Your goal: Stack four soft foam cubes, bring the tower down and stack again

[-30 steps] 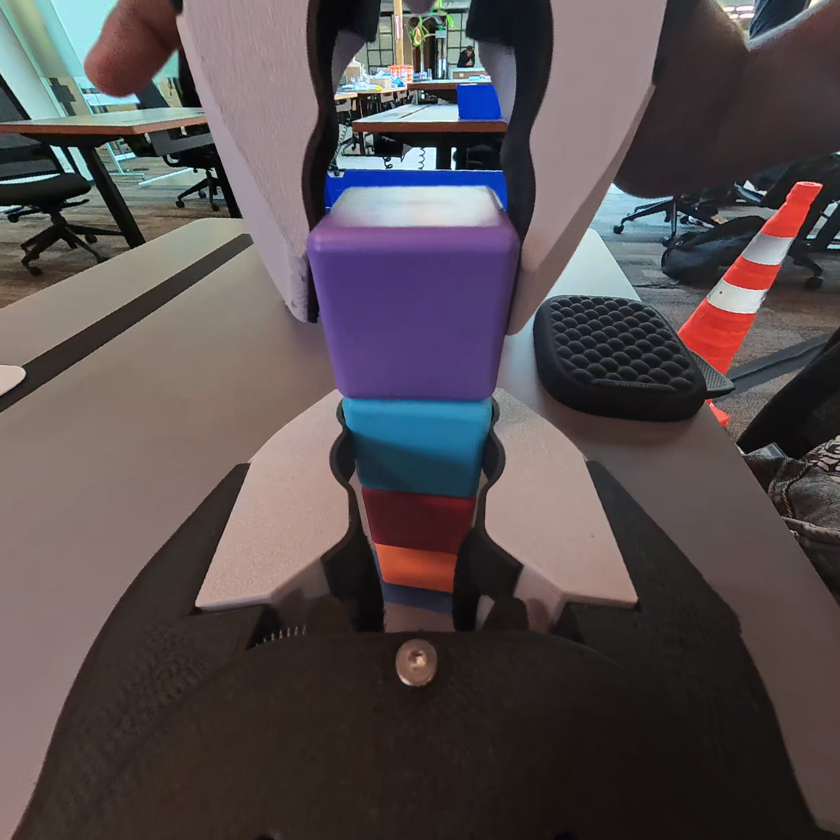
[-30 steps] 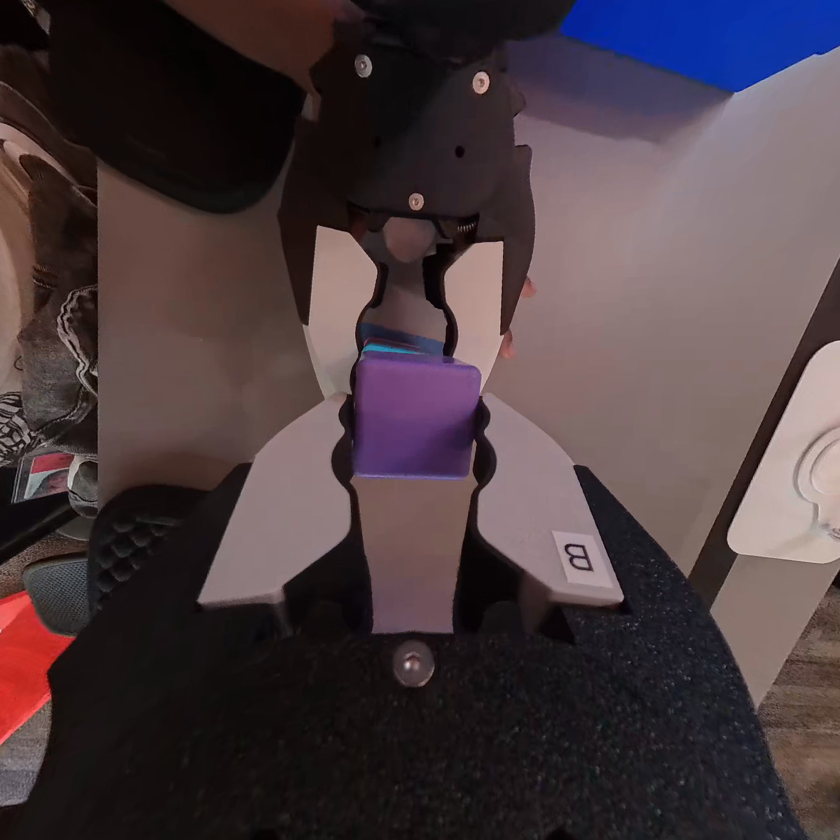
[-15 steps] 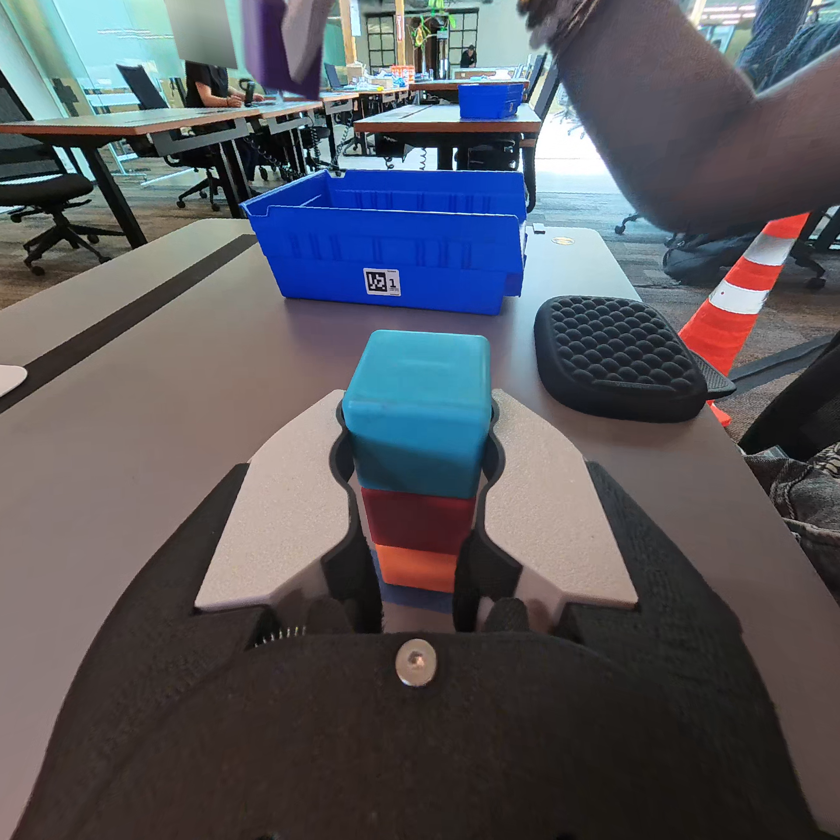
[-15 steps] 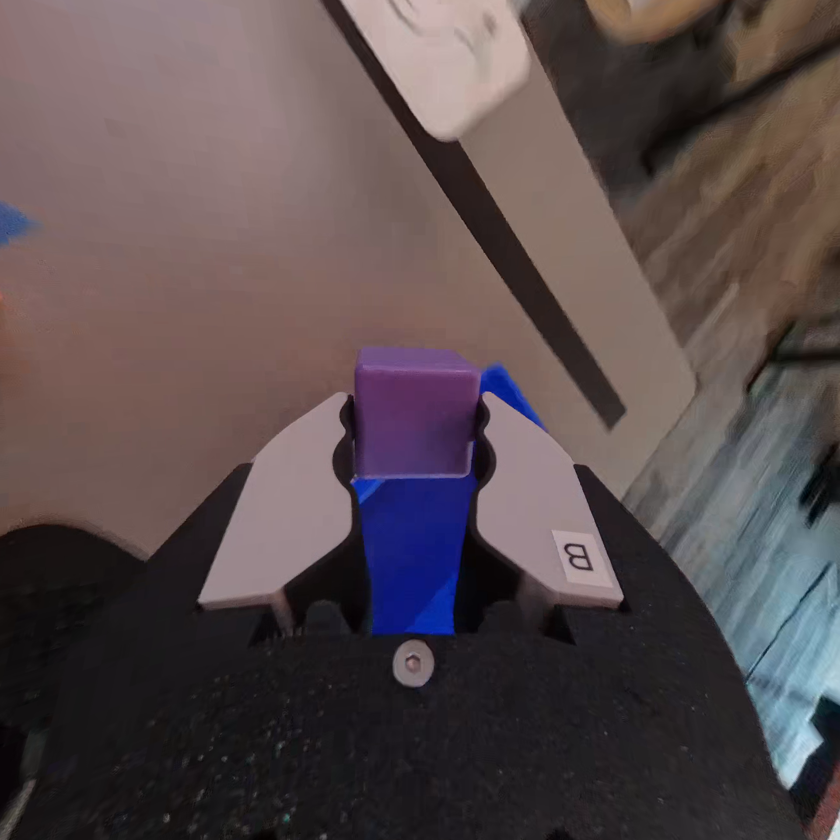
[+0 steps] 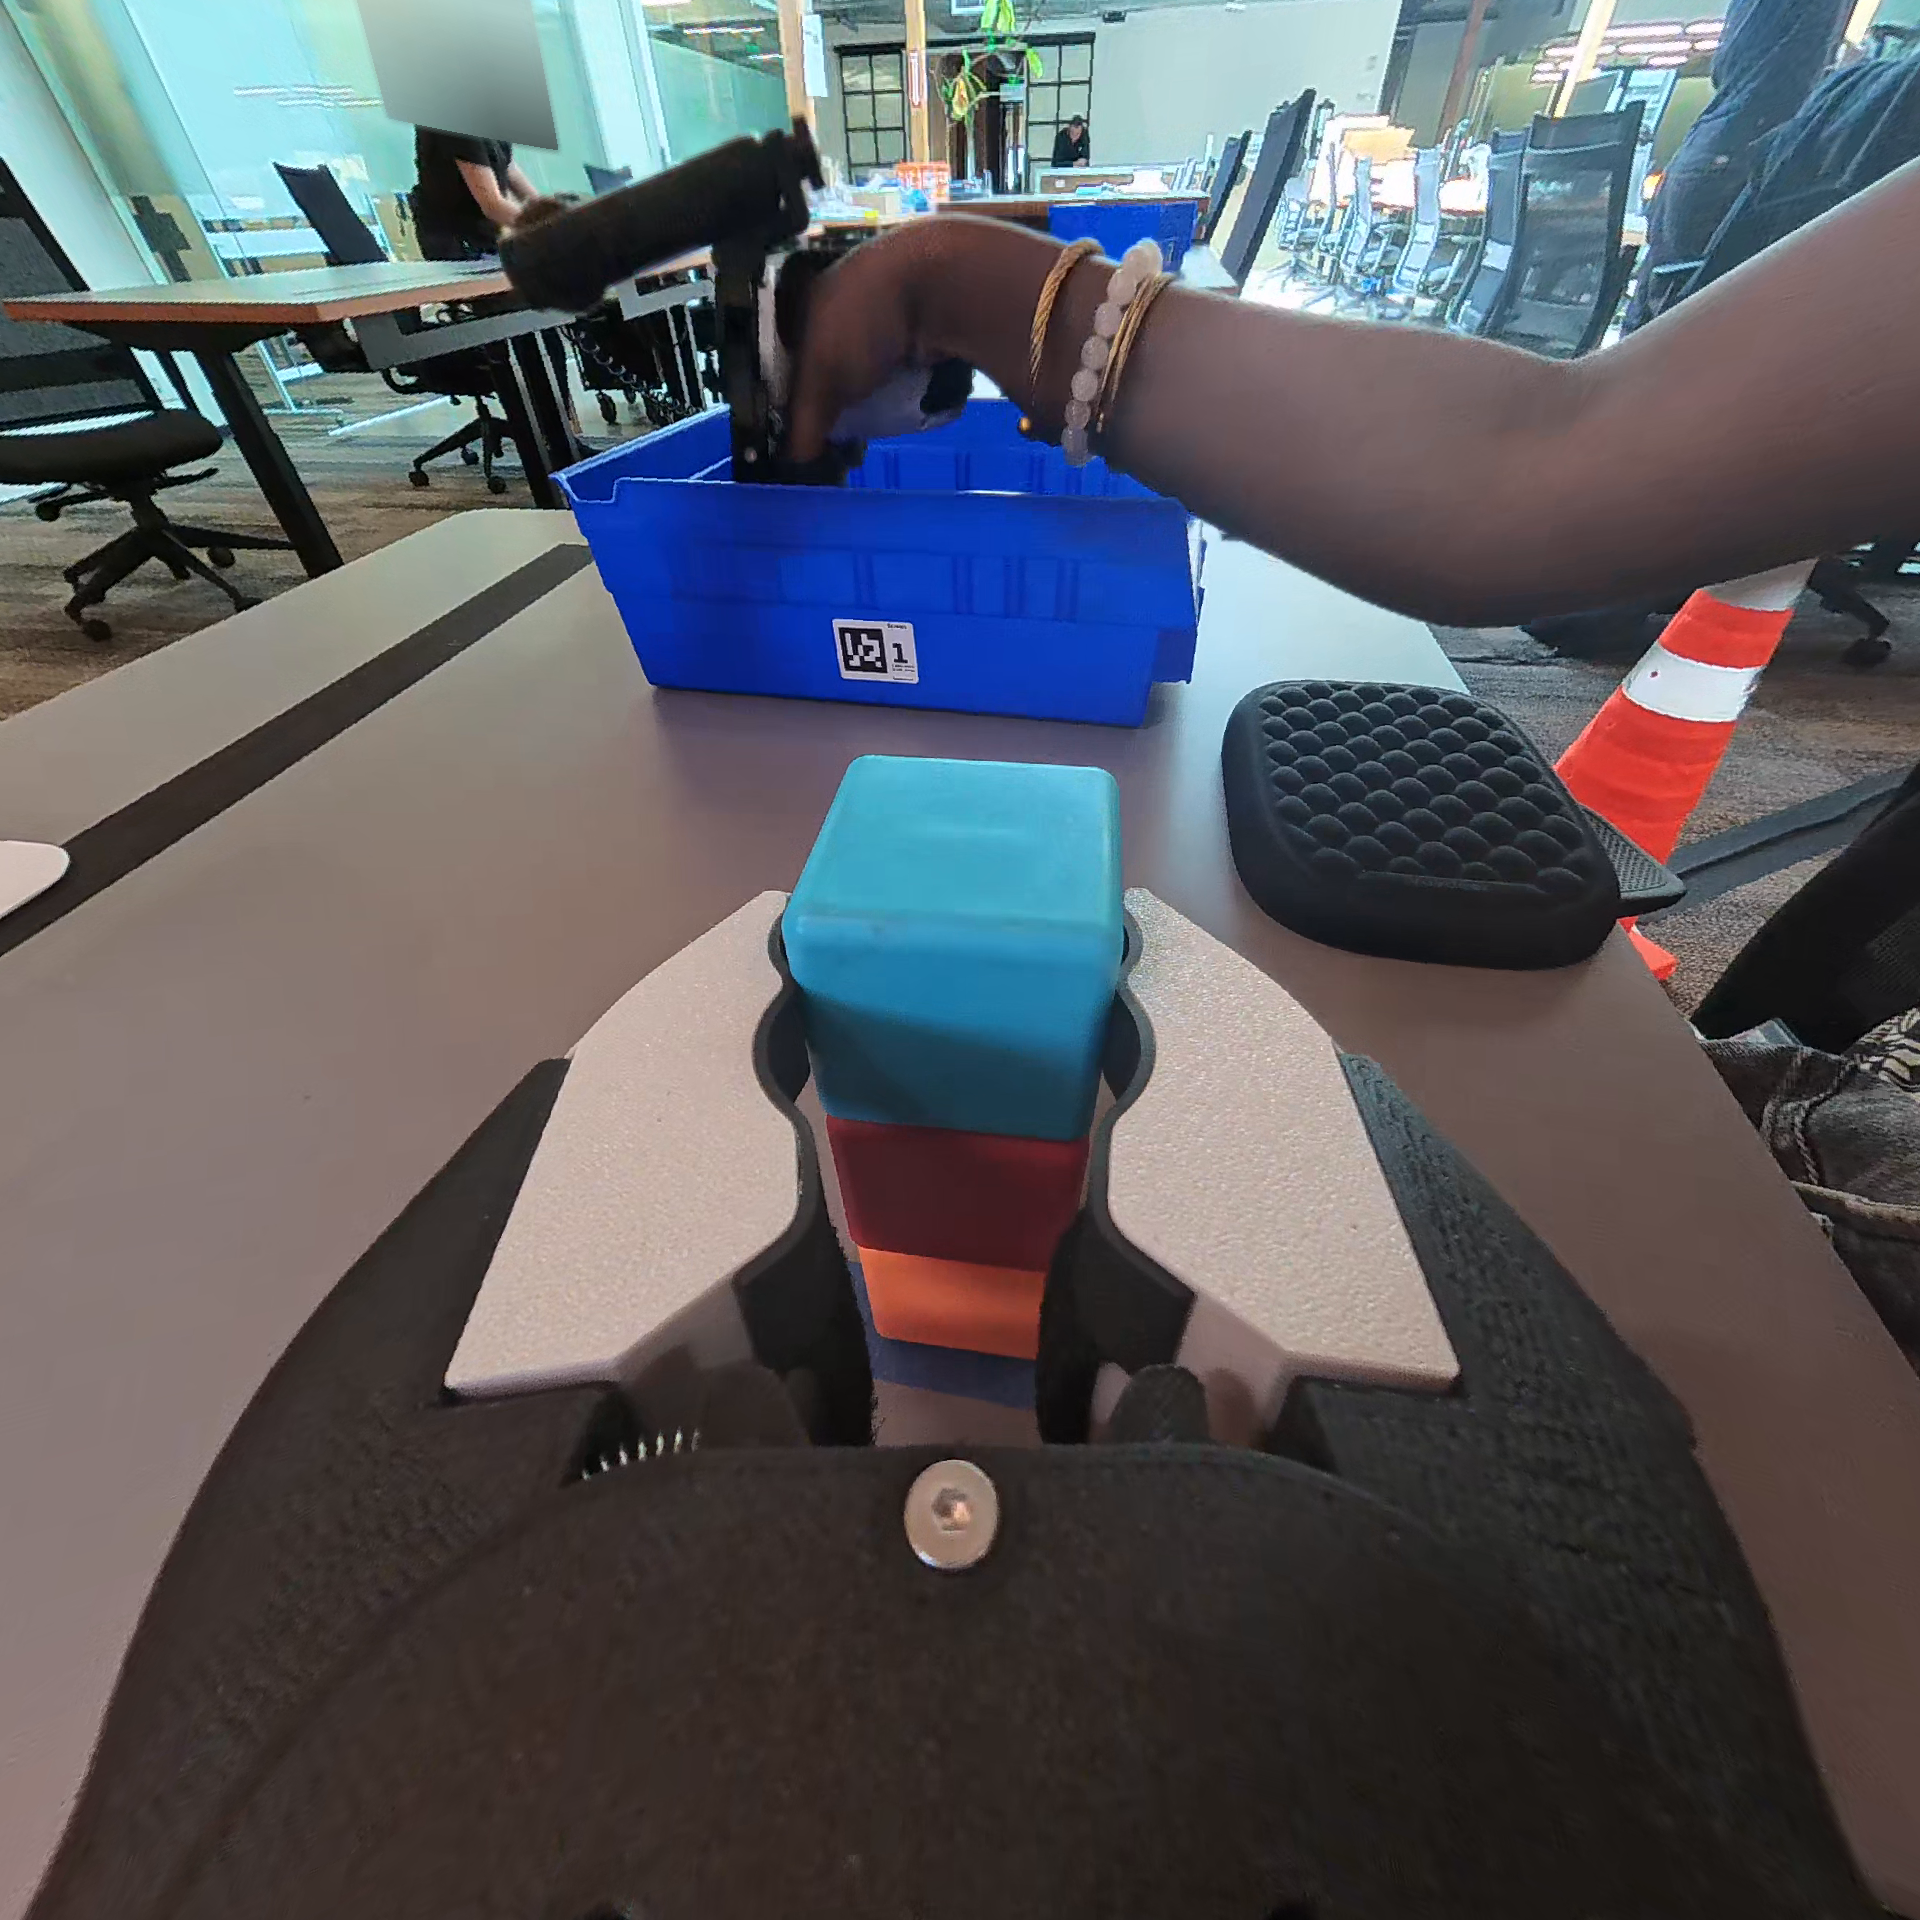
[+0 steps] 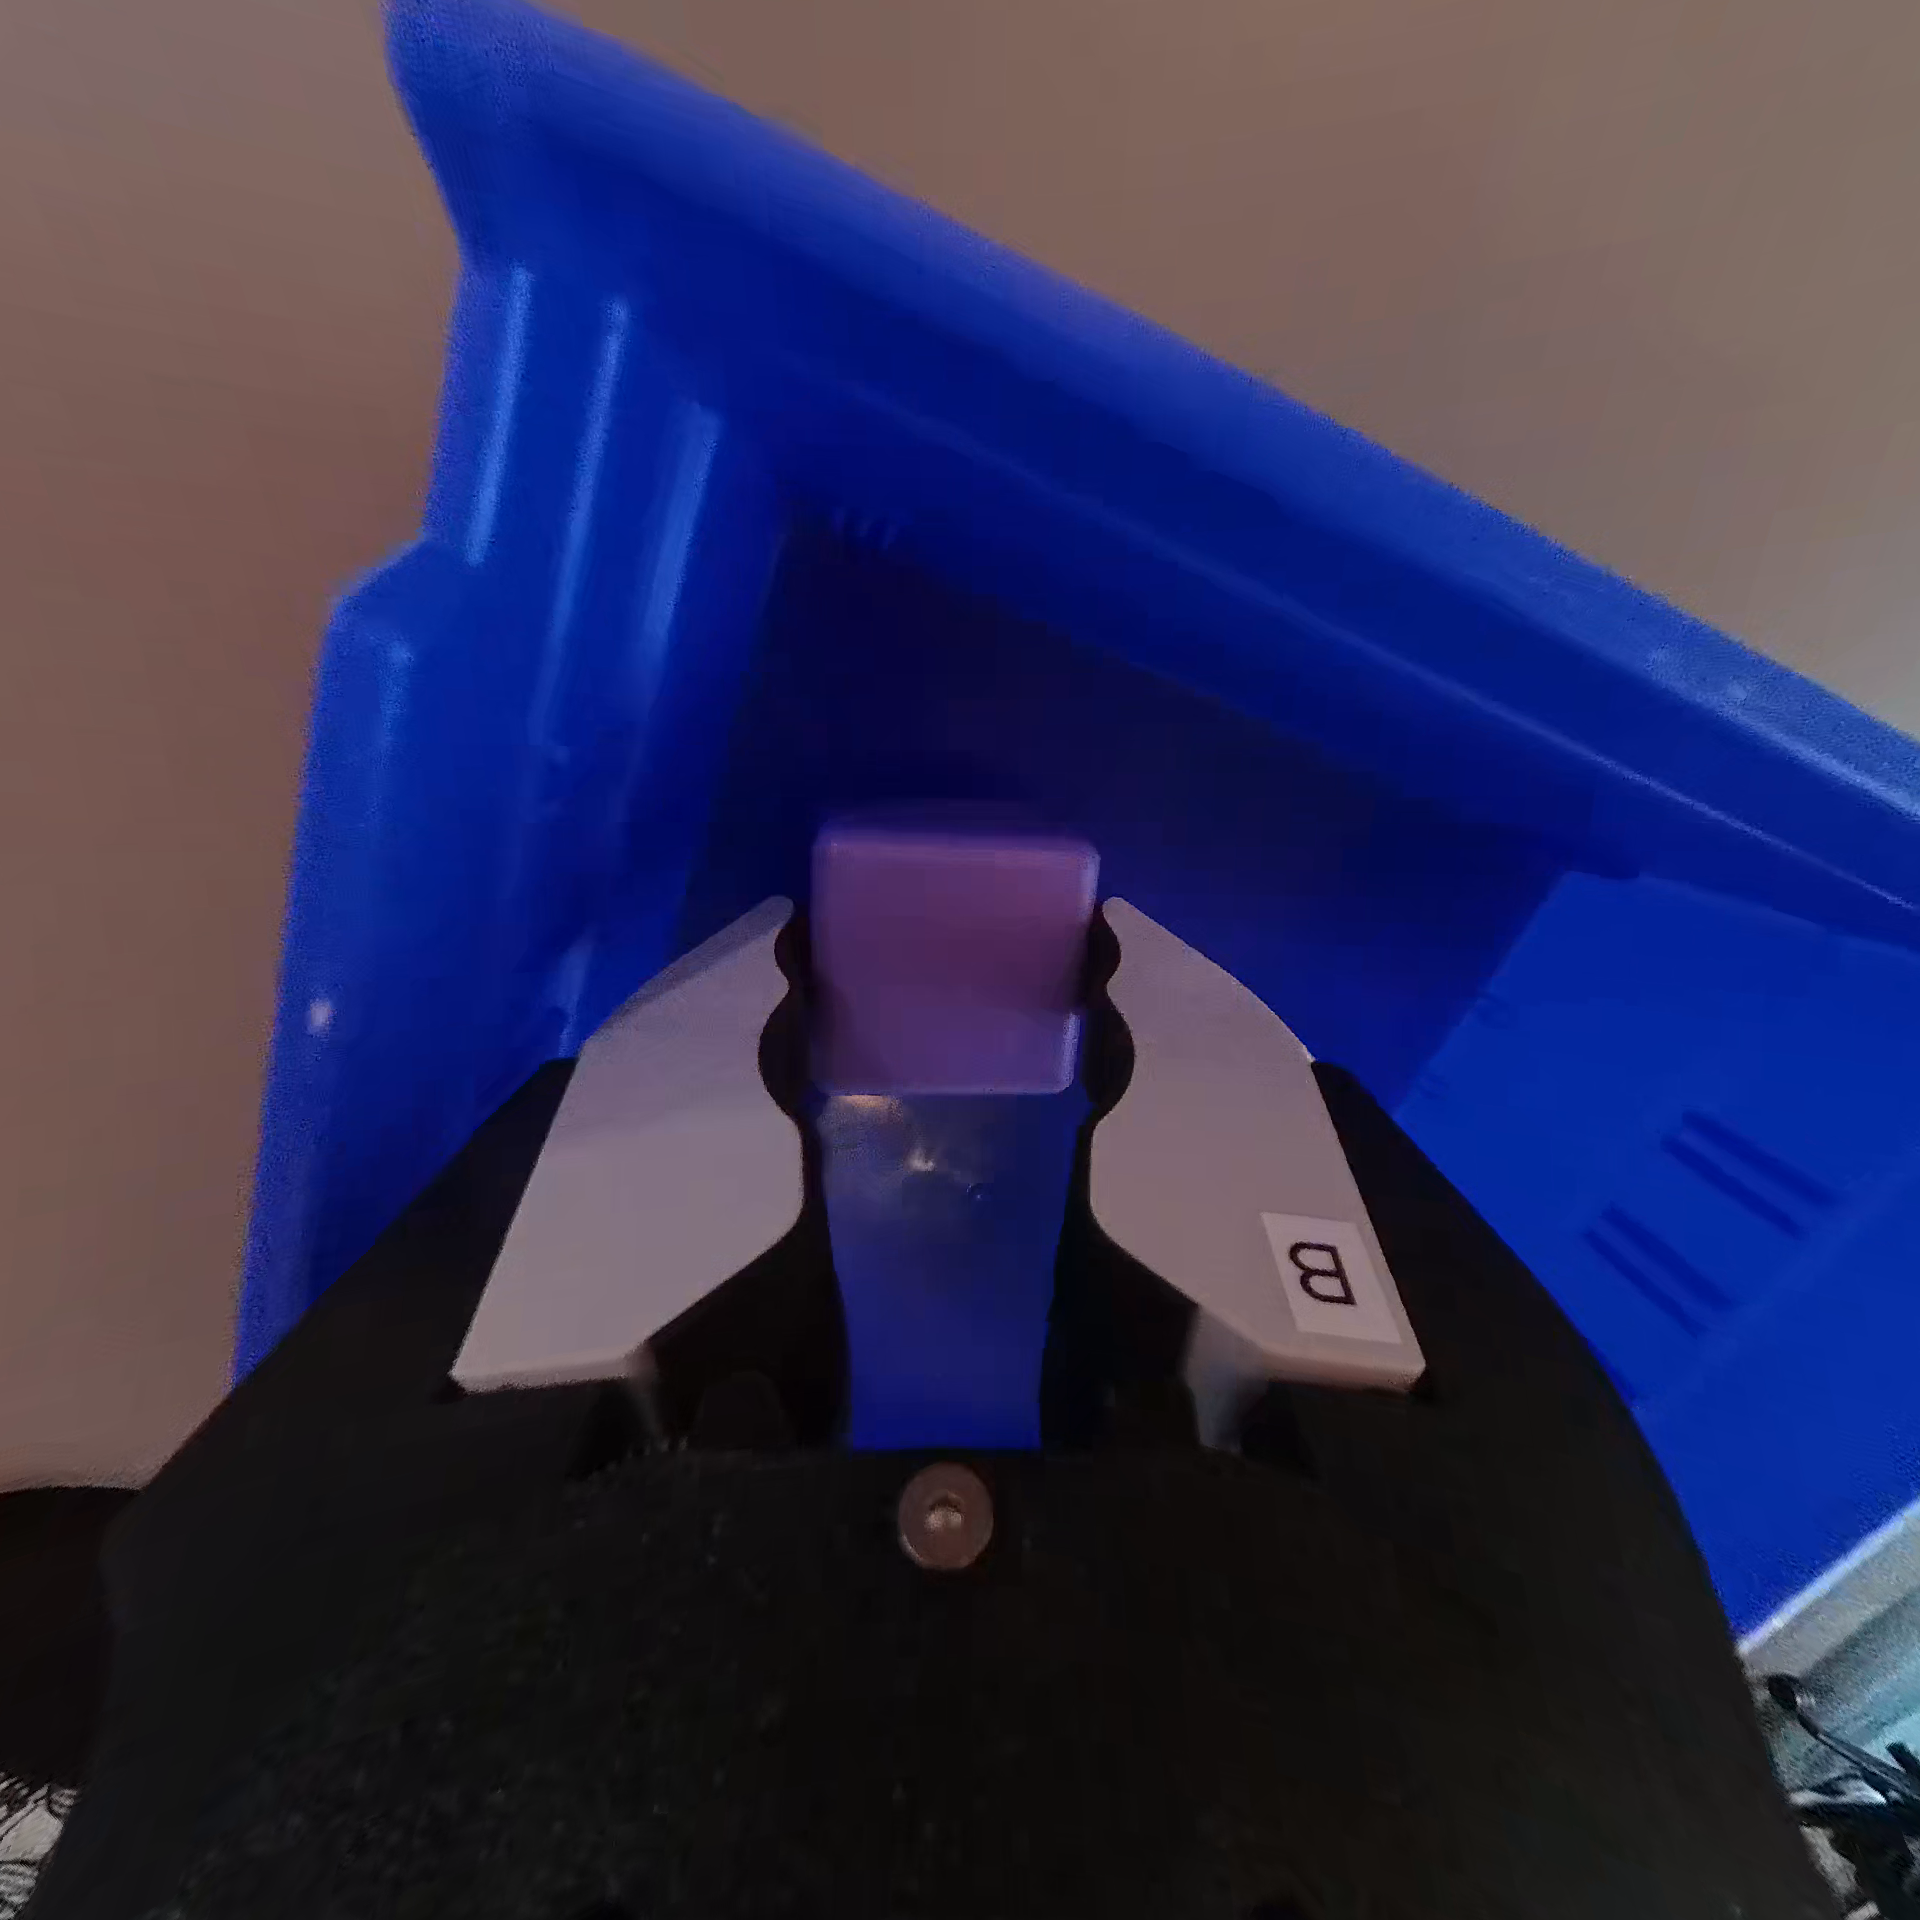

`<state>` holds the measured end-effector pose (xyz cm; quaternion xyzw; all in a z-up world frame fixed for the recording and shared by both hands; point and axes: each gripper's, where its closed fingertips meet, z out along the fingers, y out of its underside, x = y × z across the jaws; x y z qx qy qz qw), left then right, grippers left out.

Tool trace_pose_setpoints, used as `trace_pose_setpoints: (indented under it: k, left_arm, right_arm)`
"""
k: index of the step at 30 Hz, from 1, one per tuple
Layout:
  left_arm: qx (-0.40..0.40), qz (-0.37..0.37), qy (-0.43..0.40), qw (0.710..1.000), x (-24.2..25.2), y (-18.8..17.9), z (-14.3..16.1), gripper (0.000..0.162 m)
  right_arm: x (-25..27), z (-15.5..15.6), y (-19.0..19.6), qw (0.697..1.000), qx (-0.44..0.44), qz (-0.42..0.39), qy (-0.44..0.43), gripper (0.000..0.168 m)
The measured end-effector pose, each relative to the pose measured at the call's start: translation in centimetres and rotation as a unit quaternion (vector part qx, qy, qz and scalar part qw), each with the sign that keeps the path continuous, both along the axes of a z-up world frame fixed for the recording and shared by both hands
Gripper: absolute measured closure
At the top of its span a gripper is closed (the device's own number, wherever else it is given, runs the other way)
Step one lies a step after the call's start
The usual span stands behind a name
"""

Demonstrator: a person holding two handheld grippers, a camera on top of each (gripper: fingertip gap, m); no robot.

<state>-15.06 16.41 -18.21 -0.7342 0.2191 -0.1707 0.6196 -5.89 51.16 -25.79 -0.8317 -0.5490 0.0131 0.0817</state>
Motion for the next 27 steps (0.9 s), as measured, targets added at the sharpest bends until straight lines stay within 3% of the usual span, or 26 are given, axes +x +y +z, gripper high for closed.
trace_pose_setpoints:
  k: [2, 6, 8, 11, 13, 14, 16, 18, 20, 23, 27]
  left_arm:
    - [0.001, 0.0, 0.001, 1.0, 0.0, 0.0, 0.0, 0.107]
    - [0.003, 0.001, 0.001, 1.0, 0.0, 0.1, 0.0, 0.107]
    - [0.005, 0.005, 0.006, 1.0, -0.1, 0.1, -0.1, 0.102]
    - [-0.007, 0.008, 0.009, 1.0, -0.4, 0.0, -0.4, 0.083]
    - [-0.027, 0.004, 0.015, 1.0, -0.5, -0.2, -1.1, 0.079]
    - [-0.037, 0.004, 0.027, 0.999, -0.5, -0.2, -1.7, 0.078]
    - [-0.056, 0.0, 0.05, 0.997, -0.4, -0.3, -2.8, 0.078]
    - [-0.073, -0.007, 0.06, 0.996, -0.1, -0.2, -3.6, 0.08]
    - [-0.082, -0.014, 0.069, 0.994, 0.2, -0.3, -4.2, 0.085]
    - [-0.077, -0.015, 0.074, 0.994, 0.2, -0.3, -4.3, 0.096]
    - [-0.077, -0.014, 0.069, 0.995, 0.0, -0.3, -4.2, 0.104]
  right_arm:
    - [0.2, -0.9, 0.0, 1.0, -0.004, 0.003, -0.006, 0.118]
    - [0.4, 0.4, 0.1, 1.0, 0.014, -0.002, 0.018, 0.085]
    - [0.8, 3.5, 0.9, 0.997, 0.068, -0.019, 0.035, 0.074]
    - [0.1, 10.7, 0.5, 0.982, 0.164, -0.017, 0.096, 0.079]
    - [-3.0, 15.6, -3.3, 0.963, 0.18, 0.061, 0.19, 0.082]
    - [-5.1, 17.6, -6.9, 0.946, 0.162, 0.138, 0.244, 0.083]
    - [-8.3, 19.9, -17.0, 0.883, 0.067, 0.328, 0.328, 0.074]
    - [-8.9, 20.0, -25.8, 0.816, -0.011, 0.469, 0.338, 0.07]
    - [-9.2, 17.9, -31.0, 0.779, -0.023, 0.555, 0.293, 0.074]
    - [-9.8, 13.8, -35.4, 0.753, -0.028, 0.623, 0.211, 0.085]
    - [-10.5, 9.5, -36.8, 0.75, -0.018, 0.65, 0.122, 0.094]
